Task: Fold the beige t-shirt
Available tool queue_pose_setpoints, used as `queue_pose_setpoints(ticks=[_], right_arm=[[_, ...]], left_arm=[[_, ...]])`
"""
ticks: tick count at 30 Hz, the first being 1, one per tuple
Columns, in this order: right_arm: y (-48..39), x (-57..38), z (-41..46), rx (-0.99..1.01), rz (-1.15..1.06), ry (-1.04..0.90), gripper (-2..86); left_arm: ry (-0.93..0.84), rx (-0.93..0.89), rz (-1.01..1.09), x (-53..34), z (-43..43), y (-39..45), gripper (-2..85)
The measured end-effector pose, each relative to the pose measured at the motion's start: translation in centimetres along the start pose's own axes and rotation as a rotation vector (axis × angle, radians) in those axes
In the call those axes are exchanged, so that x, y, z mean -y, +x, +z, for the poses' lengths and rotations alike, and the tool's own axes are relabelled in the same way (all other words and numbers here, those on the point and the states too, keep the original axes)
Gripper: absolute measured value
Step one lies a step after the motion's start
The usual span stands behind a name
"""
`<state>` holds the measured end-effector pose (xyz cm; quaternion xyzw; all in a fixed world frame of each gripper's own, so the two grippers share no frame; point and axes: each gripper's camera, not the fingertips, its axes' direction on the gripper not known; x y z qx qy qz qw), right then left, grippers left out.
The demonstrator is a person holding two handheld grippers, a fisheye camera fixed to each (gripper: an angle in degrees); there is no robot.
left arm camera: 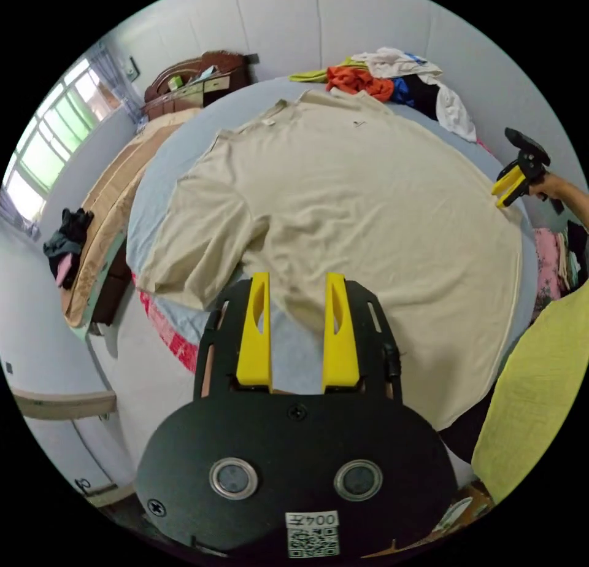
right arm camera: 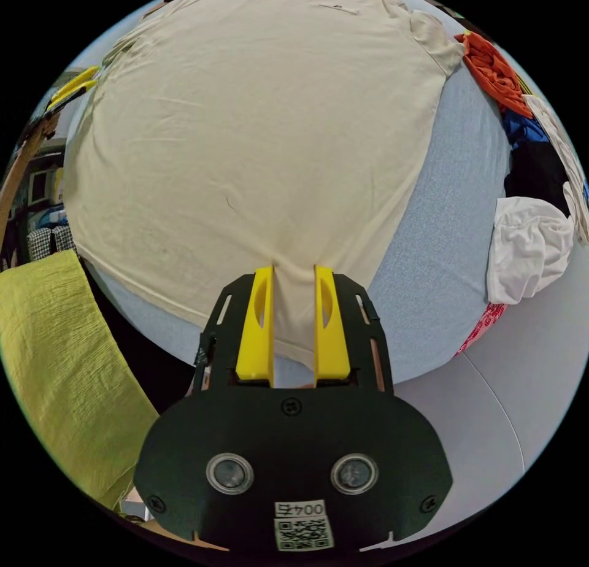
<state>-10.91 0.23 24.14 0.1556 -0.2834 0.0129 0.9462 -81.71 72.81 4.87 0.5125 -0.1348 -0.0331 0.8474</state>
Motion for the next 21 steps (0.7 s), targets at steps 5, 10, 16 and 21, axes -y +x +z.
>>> queue_pose_setpoints(ticks=[5, 10, 16, 21], right_arm=[[0.5, 0.3, 0.2, 0.014, 0.011, 0.013, 10.7], [0.8, 0.8, 0.4, 0.014, 0.011, 0.006, 10.7], [1.8, 0.5, 0.6, 0.047, 0.053, 0.045, 10.6], [2.1, 0.3, 0.8, 0.040, 0.042, 0.061, 10.6]], left_arm=[[-0.126, 0.011, -0.014, 2.5, 4.1, -2.8, 13.2], [-0.009, -0.103, -0.047, 0.0, 0.0, -3.5, 11.2], [-0.080, -0.191, 0.091, -3.4, 1.0, 5.8, 9.7], [-0.064, -0.145, -0.050, -7.4, 0.7, 4.4, 8.1]])
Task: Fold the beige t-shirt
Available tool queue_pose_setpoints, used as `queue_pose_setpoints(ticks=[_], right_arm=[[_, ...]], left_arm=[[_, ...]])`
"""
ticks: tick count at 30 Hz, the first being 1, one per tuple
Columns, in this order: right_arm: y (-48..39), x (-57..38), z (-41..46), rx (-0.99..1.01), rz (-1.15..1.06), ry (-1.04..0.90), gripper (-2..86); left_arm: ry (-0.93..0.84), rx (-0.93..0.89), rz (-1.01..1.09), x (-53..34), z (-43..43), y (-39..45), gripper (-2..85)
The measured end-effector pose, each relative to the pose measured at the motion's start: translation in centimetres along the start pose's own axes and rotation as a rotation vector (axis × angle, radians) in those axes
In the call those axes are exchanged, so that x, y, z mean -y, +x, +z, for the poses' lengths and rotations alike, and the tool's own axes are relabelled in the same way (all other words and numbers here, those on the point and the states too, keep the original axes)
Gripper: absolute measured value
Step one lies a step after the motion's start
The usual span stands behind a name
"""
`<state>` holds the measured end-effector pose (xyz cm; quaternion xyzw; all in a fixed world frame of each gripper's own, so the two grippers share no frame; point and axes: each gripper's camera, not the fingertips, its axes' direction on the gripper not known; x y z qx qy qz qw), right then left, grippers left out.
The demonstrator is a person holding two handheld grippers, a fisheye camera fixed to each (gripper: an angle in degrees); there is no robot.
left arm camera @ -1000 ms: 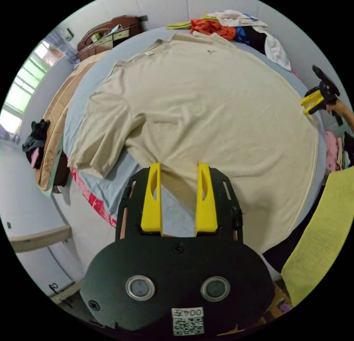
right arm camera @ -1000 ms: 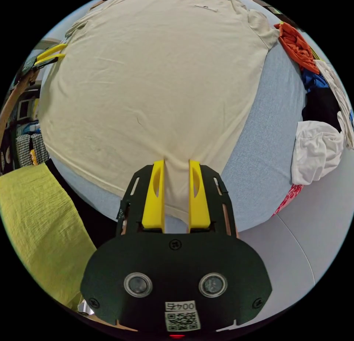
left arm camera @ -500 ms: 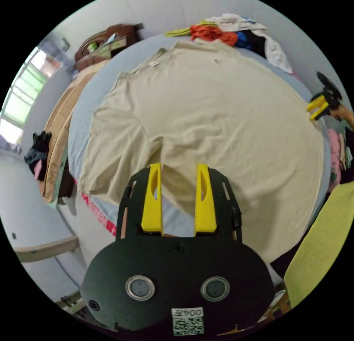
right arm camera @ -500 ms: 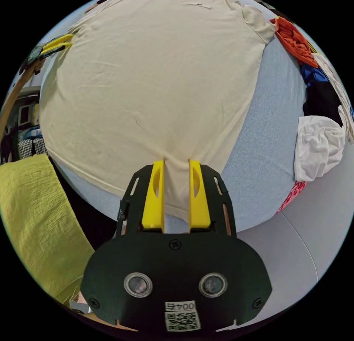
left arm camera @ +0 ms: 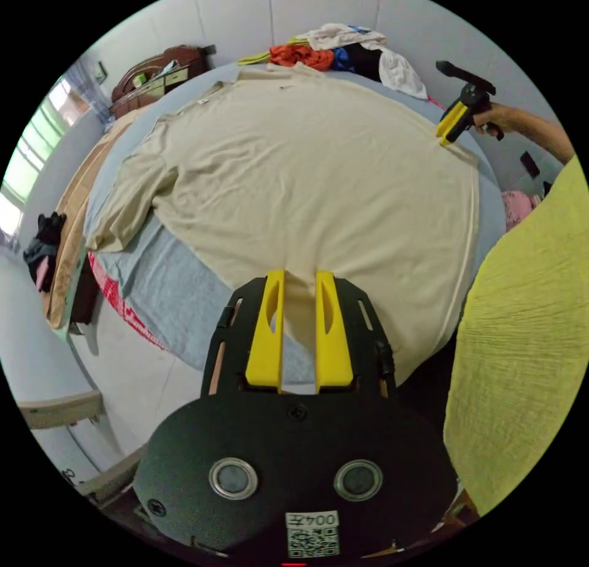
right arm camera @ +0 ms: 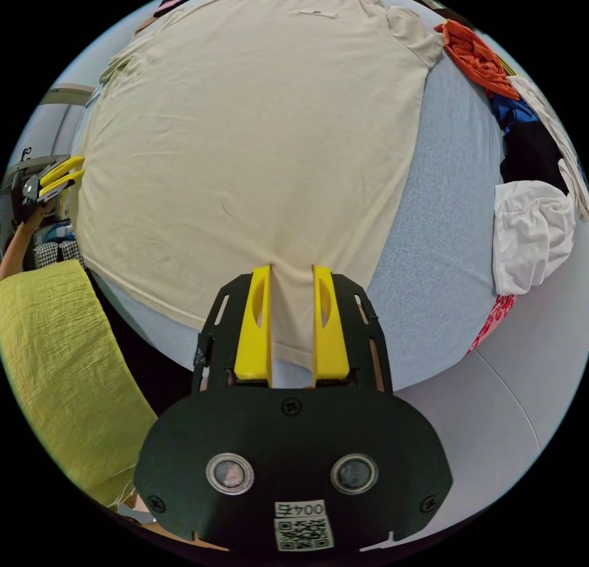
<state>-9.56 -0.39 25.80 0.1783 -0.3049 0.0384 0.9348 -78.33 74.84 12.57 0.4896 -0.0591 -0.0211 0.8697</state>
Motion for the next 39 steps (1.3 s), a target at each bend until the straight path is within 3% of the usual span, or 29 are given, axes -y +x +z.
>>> queue_pose_setpoints(ticks=[8, 12, 14, 24, 28, 39], right_arm=[[-1.0, -1.2, 0.3, -0.078, -0.033, 0.013, 12.3], [-1.6, -3.0, 0.9, -0.116, -0.030, 0.064, 14.5], [0.0, -4.1, 1.4, -0.064, 0.019, 0.066, 16.4], [1.4, -2.5, -1.9, 0.057, 0.044, 0.236, 17.0], [0.1, -0.7, 0.8, -0.033, -0.021, 0.115, 17.3], [3.3, -1.0, 1.3, -0.028, 0.000, 0.131, 16.9]], left_arm=[[0.064, -0.066, -0.030, 1.5, -3.4, 0.5, 12.1], [-0.028, -0.056, 0.032, 1.0, -0.6, 2.7, 13.6], [-0.007, 0.002, 0.033, 0.6, -0.6, 2.9, 13.5], [0.030, -0.098, -0.081, 9.5, -1.6, -1.7, 15.6], [-0.065, -0.102, -0.123, 12.1, 1.5, -3.7, 15.0], [-0.133, -0.016, -0.126, 16.9, 3.2, -5.9, 7.7]])
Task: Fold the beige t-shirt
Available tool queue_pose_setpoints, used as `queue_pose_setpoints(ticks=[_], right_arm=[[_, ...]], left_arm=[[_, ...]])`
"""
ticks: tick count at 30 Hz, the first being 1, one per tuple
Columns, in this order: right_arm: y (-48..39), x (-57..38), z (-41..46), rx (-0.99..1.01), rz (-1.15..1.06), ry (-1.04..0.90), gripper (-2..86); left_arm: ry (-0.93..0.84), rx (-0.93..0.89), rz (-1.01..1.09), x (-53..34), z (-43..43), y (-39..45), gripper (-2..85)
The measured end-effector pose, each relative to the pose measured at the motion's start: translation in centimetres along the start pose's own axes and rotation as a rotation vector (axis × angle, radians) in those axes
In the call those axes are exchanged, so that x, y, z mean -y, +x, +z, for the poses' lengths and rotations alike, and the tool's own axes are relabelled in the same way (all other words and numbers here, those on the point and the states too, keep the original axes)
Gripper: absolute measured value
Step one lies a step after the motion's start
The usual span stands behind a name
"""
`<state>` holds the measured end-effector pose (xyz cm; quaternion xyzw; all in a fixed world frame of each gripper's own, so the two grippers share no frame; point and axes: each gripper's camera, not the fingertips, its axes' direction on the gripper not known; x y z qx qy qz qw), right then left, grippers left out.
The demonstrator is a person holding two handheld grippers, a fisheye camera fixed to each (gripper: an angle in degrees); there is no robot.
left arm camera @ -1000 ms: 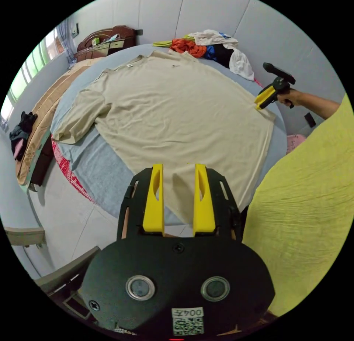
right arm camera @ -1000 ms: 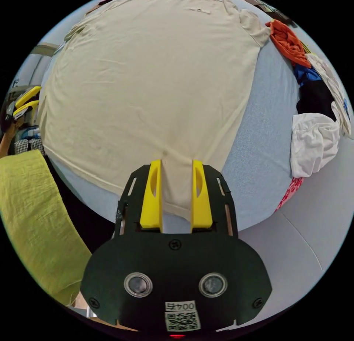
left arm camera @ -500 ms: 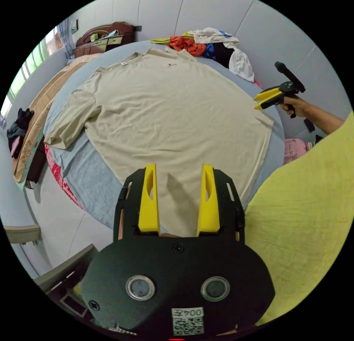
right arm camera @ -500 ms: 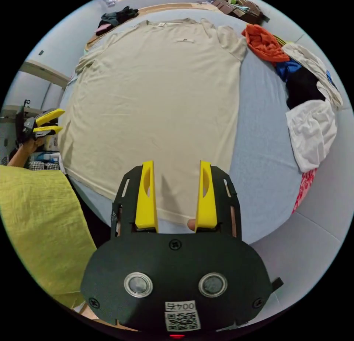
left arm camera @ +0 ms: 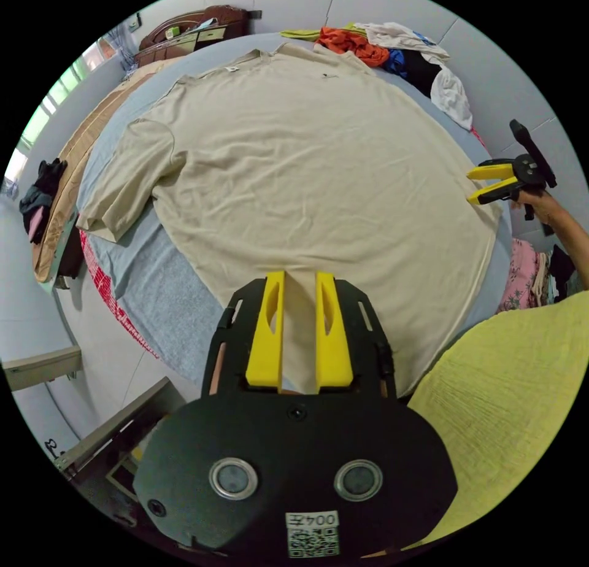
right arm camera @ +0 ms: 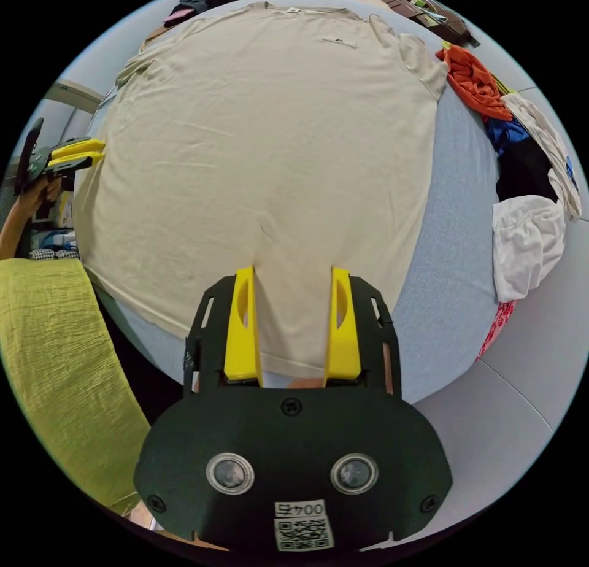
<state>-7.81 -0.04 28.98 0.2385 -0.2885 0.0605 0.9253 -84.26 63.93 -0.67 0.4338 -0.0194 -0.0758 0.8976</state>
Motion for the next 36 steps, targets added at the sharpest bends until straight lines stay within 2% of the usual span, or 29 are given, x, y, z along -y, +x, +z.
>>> queue_pose_setpoints(ticks=[10, 14, 17, 20, 22, 28, 33, 36], right_arm=[[4.7, -0.6, 0.4, 0.061, 0.030, -0.011, 16.1], [10.2, -0.9, -2.1, 0.229, 0.086, 0.167, 13.9], [15.0, -1.3, -3.4, 0.322, 0.146, 0.286, 13.0], [20.1, -1.1, -4.5, 0.369, 0.196, 0.400, 11.9], [23.7, -0.4, -4.7, 0.443, 0.239, 0.452, 11.7], [35.1, 3.3, -2.8, 0.640, 0.399, 0.578, 12.4], [40.6, 7.1, -0.7, 0.712, 0.466, 0.605, 12.5], [42.5, 9.8, 0.0, 0.706, 0.471, 0.590, 12.5]], left_arm=[[-0.039, -0.004, -0.024, 4.0, 1.2, -0.7, 6.5], [-0.045, 0.001, -0.056, 5.4, 1.9, -1.0, 6.3], [-0.045, -0.098, -0.062, 6.7, 1.9, -1.6, 6.8], [0.137, -0.256, -0.127, 9.6, -0.1, -3.1, 6.9], [0.199, -0.252, -0.084, 13.7, -1.3, -3.2, 7.3], [0.327, -0.161, 0.142, 33.9, -2.8, -0.8, 10.6], [0.223, -0.141, 0.198, 52.2, 1.2, 1.1, 11.7], [0.171, -0.110, 0.187, 59.0, 3.5, 2.1, 13.0]])
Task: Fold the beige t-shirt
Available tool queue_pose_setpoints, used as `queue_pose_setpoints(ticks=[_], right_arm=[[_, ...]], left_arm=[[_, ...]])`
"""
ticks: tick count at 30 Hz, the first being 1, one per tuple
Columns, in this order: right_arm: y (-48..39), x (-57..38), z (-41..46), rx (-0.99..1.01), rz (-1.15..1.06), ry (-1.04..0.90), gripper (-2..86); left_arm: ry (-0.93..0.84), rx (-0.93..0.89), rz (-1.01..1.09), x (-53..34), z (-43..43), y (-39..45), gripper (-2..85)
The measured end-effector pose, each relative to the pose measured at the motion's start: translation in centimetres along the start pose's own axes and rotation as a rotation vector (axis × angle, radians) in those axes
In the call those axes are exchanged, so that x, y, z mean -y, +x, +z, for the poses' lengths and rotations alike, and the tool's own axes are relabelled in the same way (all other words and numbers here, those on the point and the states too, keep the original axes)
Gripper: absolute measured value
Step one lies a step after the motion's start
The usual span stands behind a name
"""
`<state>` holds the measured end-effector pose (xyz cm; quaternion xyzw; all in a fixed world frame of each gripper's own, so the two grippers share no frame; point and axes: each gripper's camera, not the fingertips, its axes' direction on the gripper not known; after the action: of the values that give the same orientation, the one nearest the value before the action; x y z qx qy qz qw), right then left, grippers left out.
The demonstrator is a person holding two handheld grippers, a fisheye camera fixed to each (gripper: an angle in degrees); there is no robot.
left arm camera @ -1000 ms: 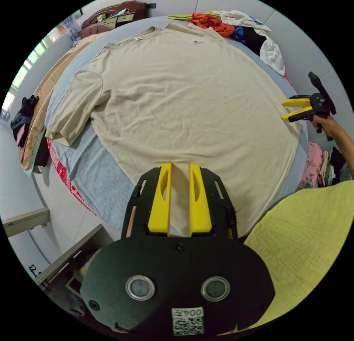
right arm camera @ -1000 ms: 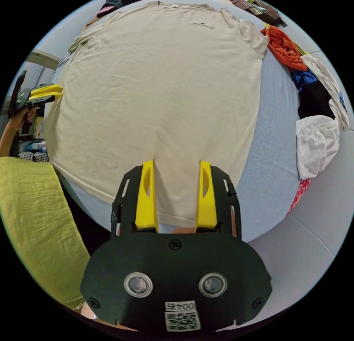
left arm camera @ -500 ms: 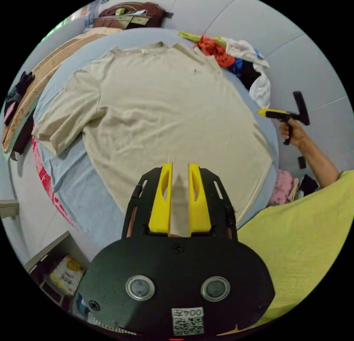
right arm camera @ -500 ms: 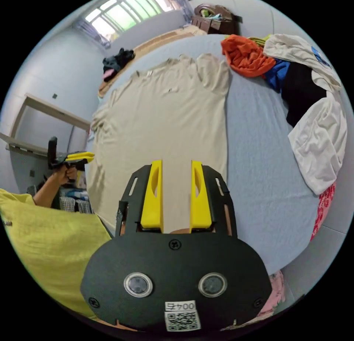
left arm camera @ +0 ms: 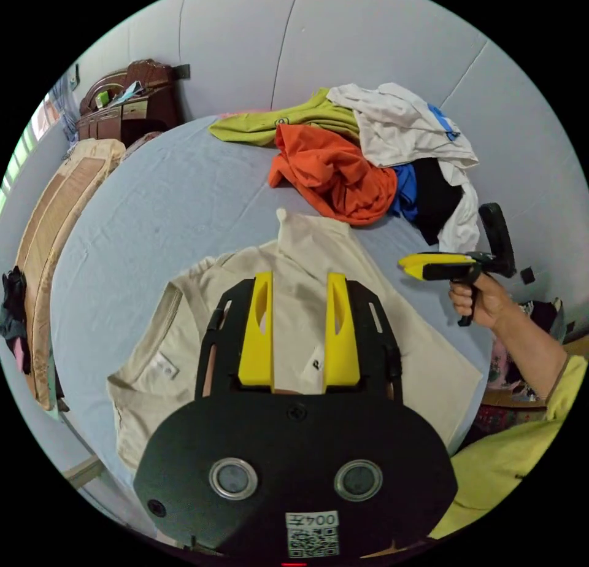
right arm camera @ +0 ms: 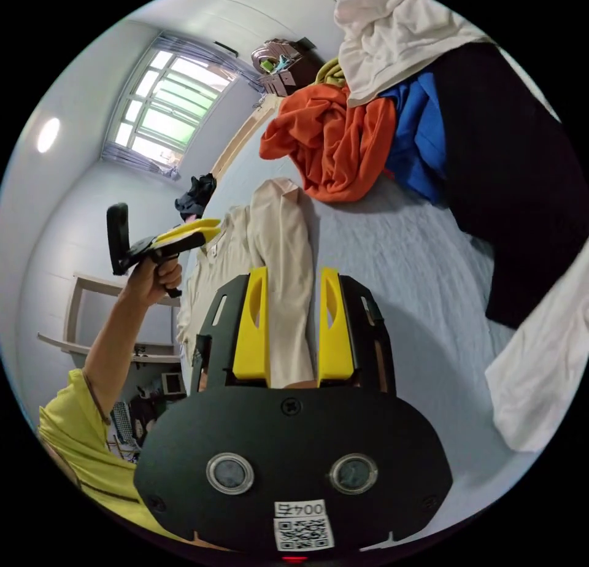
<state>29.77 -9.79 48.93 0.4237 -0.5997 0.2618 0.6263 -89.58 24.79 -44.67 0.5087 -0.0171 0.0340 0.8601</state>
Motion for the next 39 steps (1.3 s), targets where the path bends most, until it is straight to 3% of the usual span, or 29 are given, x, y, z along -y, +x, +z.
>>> queue_pose_setpoints(ticks=[10, 13, 16, 23, 29, 39], right_arm=[[1.3, 4.6, 3.7, 0.081, 0.010, -0.065, 12.1], [1.0, 4.5, 4.3, 0.095, 0.009, -0.068, 6.3], [-0.3, 3.8, 4.0, 0.084, -0.029, -0.030, 1.0], [-6.7, 0.6, 2.4, -0.060, -0.204, 0.075, -0.5], [-17.5, -5.8, 3.6, -0.378, -0.544, 0.206, -0.6], [-30.8, -16.8, 17.0, -0.866, -0.969, 0.113, 1.3]], left_arm=[[-0.090, 0.006, -0.047, 7.4, 6.8, -0.2, 12.2], [-0.089, -0.048, -0.054, 7.7, 8.1, 0.0, 7.9], [-0.045, -0.148, -0.067, 7.7, 8.2, -0.2, 3.0], [0.183, -0.262, 0.005, 5.4, 4.4, 1.1, 1.1], [0.406, -0.066, 0.252, -1.7, -0.2, 5.3, 1.0], [0.282, 0.298, 0.436, -14.4, 2.5, 10.1, 3.6]])
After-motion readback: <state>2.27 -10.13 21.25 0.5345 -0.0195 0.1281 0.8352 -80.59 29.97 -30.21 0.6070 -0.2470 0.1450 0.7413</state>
